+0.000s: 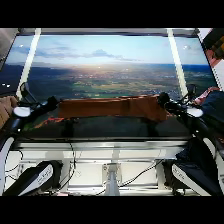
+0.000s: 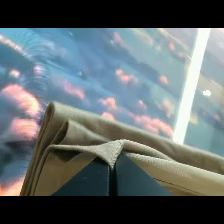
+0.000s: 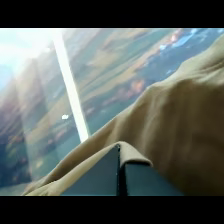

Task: Fold the clothes and pants, and hang the long-sleeved shirts on hangers.

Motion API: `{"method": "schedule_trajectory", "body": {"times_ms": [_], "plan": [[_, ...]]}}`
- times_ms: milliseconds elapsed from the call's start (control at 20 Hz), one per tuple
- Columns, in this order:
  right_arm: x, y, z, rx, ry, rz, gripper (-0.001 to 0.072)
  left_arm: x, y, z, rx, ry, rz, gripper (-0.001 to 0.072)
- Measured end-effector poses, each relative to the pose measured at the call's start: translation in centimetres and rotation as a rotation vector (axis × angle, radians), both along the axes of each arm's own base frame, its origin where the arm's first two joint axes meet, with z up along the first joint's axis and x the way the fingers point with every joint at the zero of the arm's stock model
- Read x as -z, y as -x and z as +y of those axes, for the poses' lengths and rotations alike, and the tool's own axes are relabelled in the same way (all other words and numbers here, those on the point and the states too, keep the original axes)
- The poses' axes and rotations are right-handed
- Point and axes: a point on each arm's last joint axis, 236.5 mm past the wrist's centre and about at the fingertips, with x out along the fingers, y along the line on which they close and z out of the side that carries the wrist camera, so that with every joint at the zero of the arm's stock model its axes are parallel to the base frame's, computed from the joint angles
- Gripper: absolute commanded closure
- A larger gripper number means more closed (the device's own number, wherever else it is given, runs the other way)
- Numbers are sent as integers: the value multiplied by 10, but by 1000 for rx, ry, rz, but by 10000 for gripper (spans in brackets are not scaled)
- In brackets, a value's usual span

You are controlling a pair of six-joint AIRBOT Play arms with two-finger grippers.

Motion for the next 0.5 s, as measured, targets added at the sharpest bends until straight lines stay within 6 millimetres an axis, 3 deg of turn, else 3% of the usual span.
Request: {"method": "schedule_trajectory", "body": {"times_ms": [250,400,450,500], "plan": [[20,-34,2,22,37,29,699,23,-19,-3,-31,-59,-18,693],[35,-43,0,24,60,53,698,32,-22,-1,-44,-76,-13,668],[39,-44,0,23,64,61,674,34,-23,-1,-47,-78,-12,484],[42,-45,-1,23,67,66,552,35,-24,0,-51,-82,-12,210]]}}
